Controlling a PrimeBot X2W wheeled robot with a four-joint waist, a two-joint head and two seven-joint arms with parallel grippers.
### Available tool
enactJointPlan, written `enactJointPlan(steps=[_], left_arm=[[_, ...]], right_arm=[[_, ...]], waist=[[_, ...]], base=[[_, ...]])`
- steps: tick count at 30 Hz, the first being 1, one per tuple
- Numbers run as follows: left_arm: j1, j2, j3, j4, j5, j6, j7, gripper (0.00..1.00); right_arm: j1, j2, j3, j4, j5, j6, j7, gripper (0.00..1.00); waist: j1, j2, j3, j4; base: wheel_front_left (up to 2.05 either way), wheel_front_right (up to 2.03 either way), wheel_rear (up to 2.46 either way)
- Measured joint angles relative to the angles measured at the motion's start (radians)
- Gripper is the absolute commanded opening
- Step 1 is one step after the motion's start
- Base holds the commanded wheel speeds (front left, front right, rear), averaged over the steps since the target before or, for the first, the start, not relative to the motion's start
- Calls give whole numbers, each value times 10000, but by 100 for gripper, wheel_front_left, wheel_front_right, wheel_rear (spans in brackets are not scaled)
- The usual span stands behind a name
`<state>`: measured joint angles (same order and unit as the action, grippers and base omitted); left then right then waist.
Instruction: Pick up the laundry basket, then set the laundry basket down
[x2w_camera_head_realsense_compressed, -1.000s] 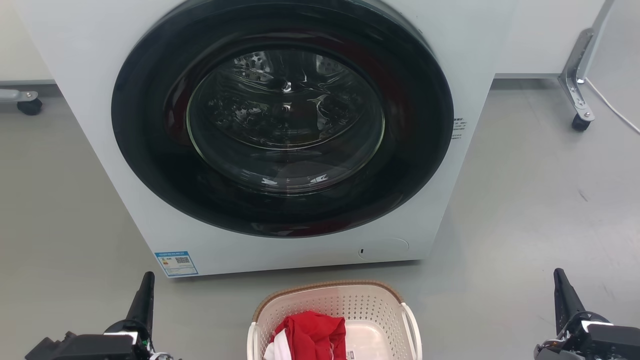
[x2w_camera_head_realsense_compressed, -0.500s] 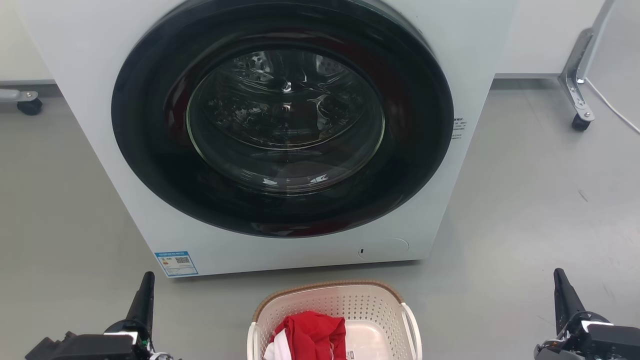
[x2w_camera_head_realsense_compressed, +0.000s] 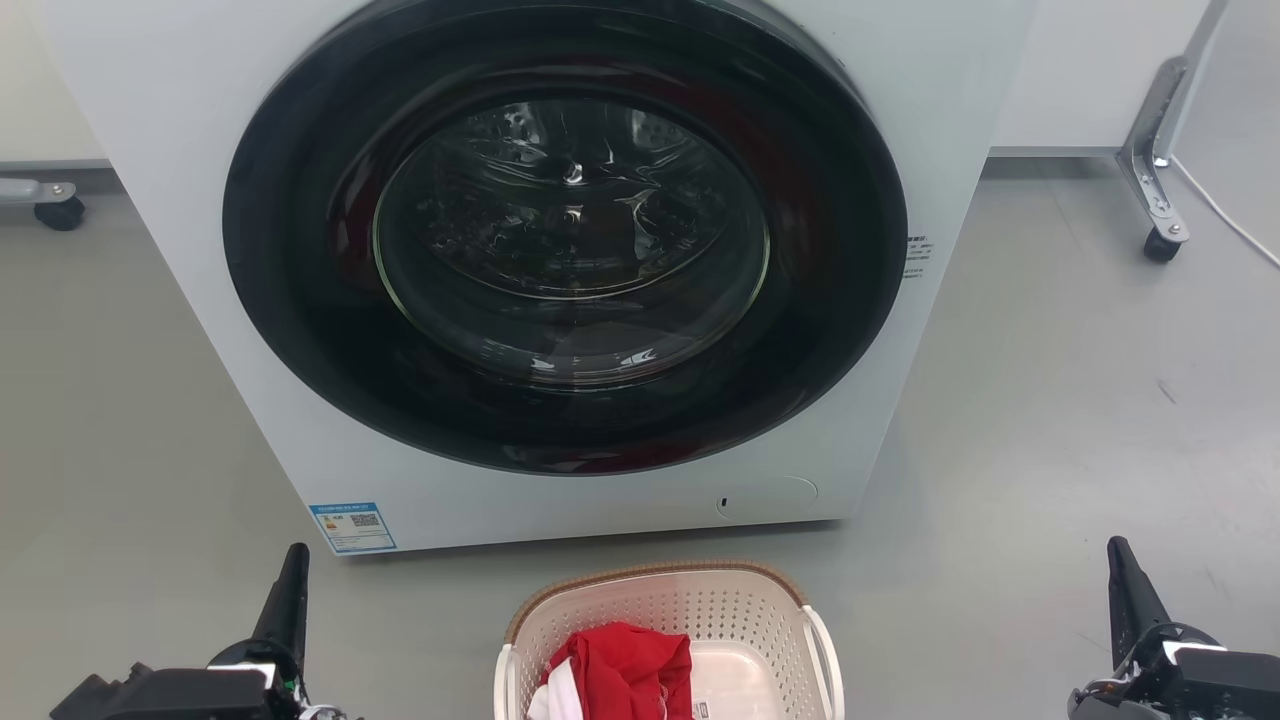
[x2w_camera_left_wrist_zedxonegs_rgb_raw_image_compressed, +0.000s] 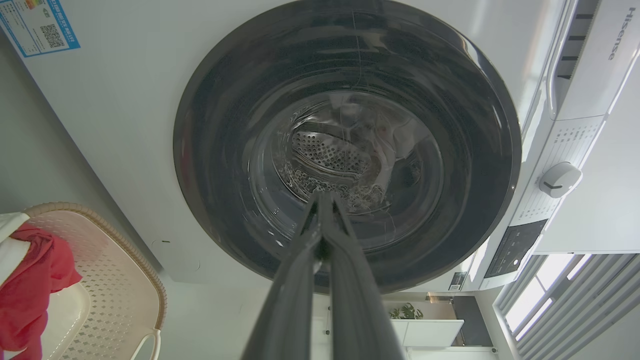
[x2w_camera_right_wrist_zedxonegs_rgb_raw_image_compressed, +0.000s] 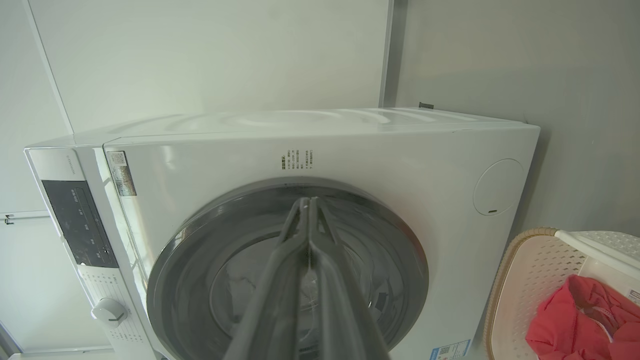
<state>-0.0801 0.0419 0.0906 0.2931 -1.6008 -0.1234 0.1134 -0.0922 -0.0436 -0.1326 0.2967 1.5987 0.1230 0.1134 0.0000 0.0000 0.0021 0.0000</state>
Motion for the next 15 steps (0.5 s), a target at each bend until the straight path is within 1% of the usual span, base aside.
enactJointPlan(steps=[15], left_arm=[[0,0,0,0,0,0,0,0]], right_arm=[[0,0,0,-2,0,0,0,0]], waist=[[0,0,0,0]], base=[[0,0,0]])
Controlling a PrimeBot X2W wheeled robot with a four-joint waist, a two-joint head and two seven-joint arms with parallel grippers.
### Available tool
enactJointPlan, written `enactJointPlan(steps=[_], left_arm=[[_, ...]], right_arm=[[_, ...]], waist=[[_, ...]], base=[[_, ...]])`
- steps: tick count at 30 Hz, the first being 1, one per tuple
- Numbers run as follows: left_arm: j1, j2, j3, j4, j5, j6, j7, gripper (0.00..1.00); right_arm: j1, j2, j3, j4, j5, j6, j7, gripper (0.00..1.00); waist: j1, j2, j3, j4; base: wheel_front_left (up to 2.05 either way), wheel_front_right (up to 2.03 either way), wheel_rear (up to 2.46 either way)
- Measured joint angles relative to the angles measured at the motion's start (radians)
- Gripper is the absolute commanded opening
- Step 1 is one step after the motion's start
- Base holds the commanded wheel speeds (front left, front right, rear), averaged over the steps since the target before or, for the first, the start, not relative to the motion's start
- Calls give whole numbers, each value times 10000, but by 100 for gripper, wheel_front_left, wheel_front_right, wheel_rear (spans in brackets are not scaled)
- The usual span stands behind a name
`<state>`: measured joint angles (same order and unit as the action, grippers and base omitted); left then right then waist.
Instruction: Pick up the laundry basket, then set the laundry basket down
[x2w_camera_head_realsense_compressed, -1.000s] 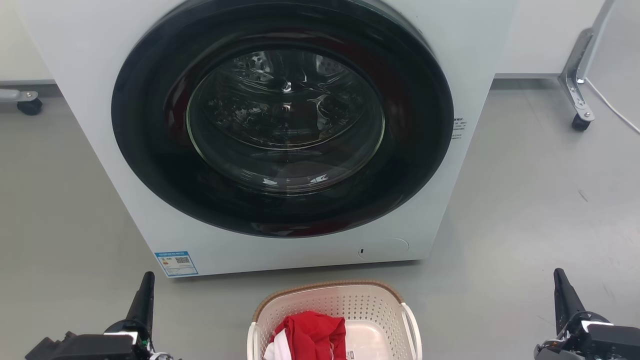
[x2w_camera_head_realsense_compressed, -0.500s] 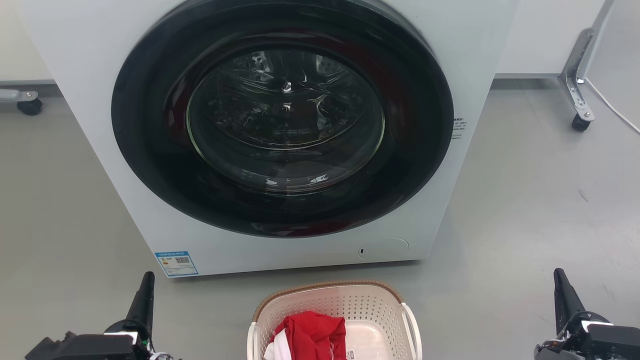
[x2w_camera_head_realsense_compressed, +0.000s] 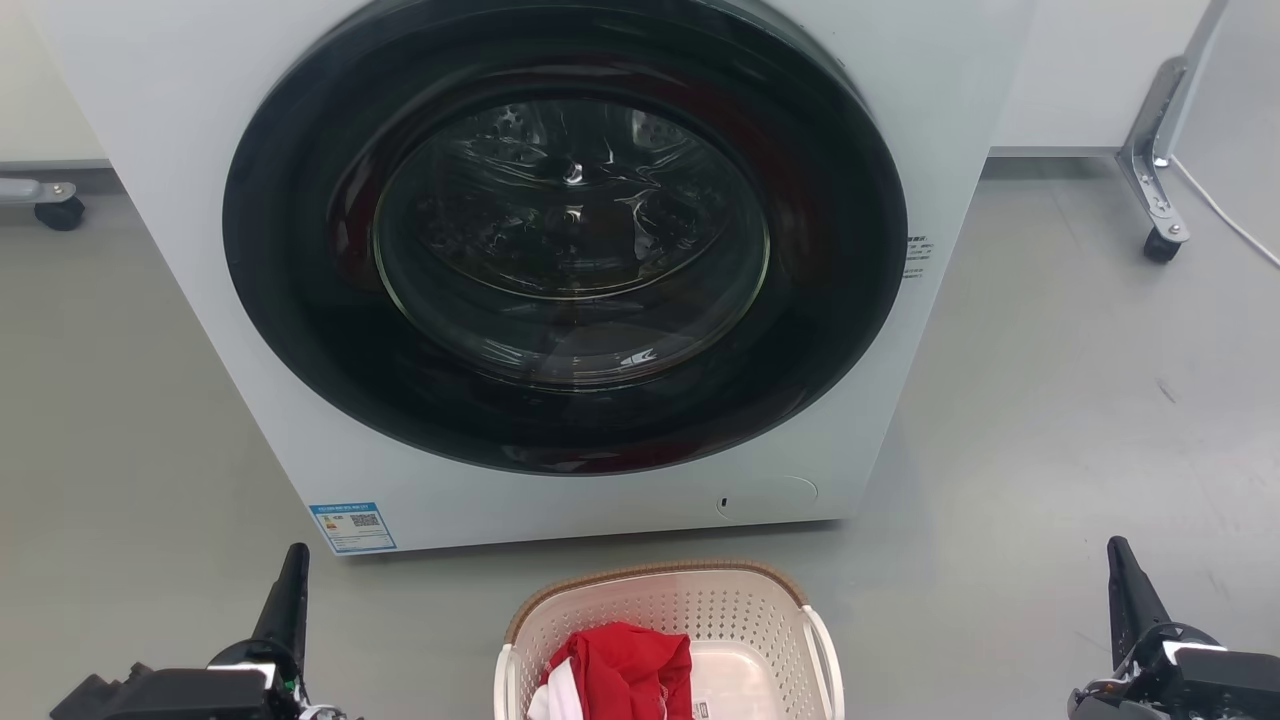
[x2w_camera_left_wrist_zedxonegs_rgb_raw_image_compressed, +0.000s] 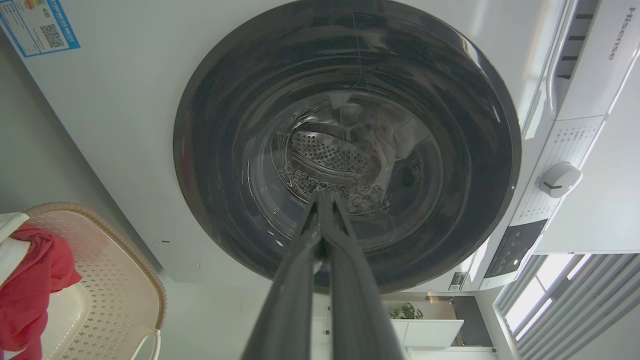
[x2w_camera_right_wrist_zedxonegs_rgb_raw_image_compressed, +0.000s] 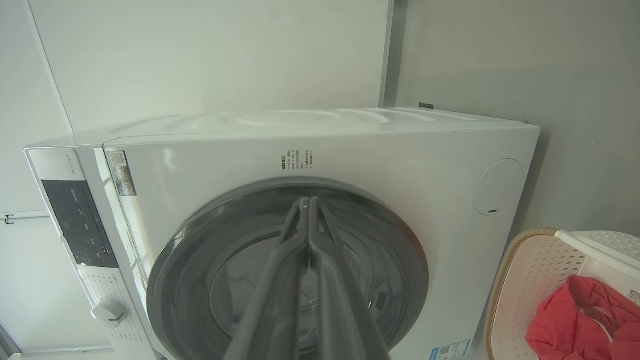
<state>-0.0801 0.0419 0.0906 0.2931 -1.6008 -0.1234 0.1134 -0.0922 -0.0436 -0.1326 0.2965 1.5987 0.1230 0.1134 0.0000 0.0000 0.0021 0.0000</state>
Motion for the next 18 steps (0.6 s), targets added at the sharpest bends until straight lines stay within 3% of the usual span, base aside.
enactJointPlan(steps=[18], left_arm=[[0,0,0,0,0,0,0,0]], right_arm=[[0,0,0,0,0,0,0,0]], waist=[[0,0,0,0]], base=[[0,0,0]])
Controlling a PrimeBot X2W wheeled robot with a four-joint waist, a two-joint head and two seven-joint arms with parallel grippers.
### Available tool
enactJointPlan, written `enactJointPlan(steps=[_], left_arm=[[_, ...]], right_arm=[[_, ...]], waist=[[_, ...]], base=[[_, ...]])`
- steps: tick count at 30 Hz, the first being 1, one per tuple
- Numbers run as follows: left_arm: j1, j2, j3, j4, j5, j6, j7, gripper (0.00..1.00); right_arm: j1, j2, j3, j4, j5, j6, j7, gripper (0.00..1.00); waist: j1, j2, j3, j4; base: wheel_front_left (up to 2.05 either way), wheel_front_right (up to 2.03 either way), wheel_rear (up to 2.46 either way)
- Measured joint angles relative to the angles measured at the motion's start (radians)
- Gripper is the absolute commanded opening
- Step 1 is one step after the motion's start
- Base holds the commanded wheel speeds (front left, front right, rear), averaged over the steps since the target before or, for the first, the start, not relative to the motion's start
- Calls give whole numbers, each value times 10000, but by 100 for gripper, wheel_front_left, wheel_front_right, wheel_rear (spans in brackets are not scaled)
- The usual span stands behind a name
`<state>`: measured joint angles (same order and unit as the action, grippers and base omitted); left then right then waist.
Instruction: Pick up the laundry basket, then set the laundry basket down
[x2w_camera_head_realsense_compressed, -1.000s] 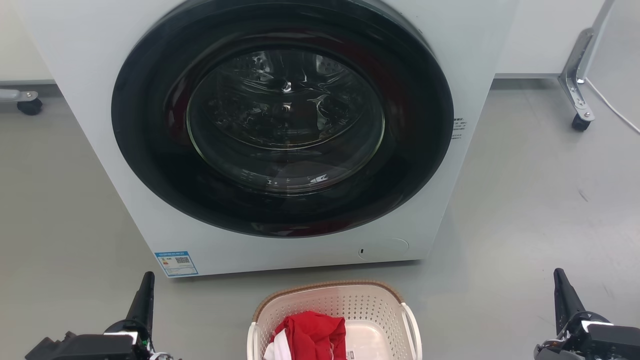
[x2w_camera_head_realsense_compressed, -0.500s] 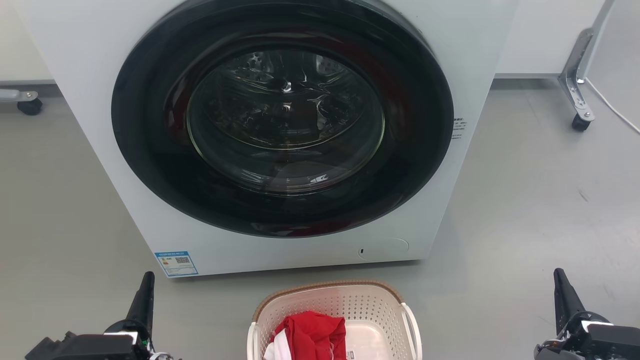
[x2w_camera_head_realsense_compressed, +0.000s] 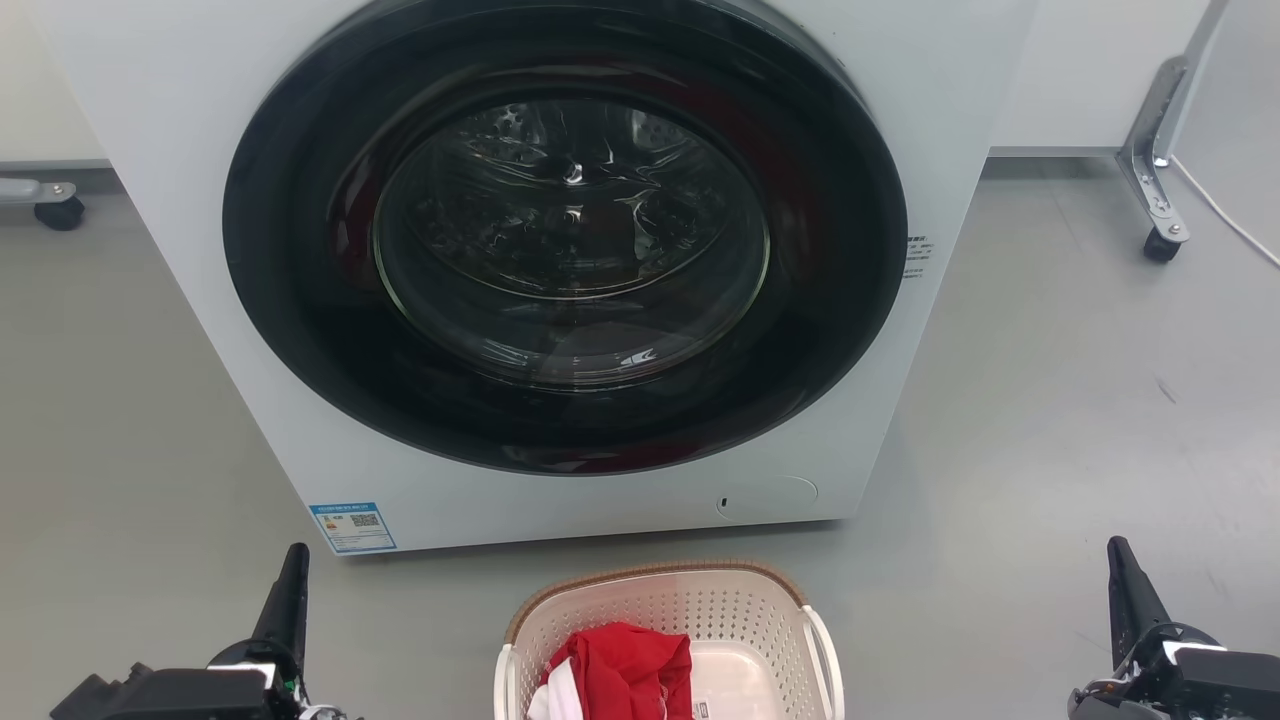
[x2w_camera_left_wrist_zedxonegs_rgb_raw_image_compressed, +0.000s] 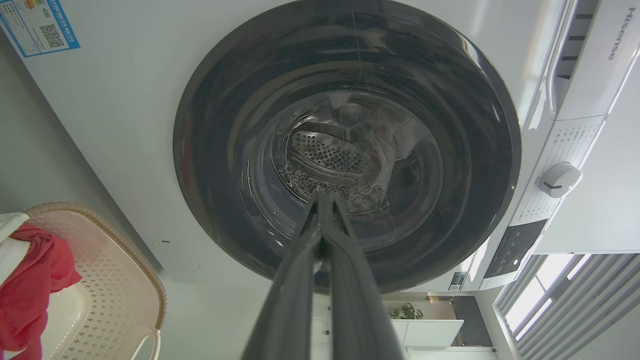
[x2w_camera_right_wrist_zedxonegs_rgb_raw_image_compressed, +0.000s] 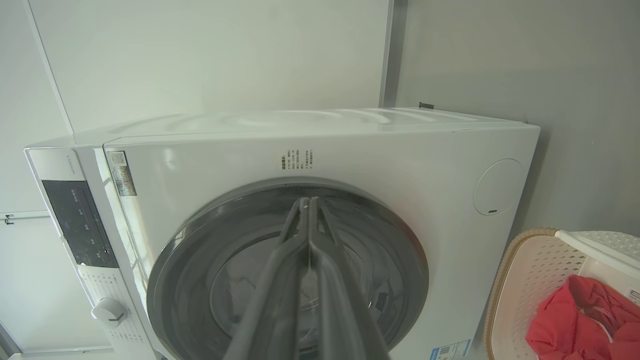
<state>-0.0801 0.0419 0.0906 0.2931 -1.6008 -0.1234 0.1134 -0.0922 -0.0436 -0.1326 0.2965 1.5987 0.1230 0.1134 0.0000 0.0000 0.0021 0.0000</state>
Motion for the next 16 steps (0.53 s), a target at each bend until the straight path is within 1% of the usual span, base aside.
enactJointPlan(steps=[16], left_arm=[[0,0,0,-2,0,0,0,0]], right_arm=[[0,0,0,0,0,0,0,0]], waist=[[0,0,0,0]], base=[[0,0,0]])
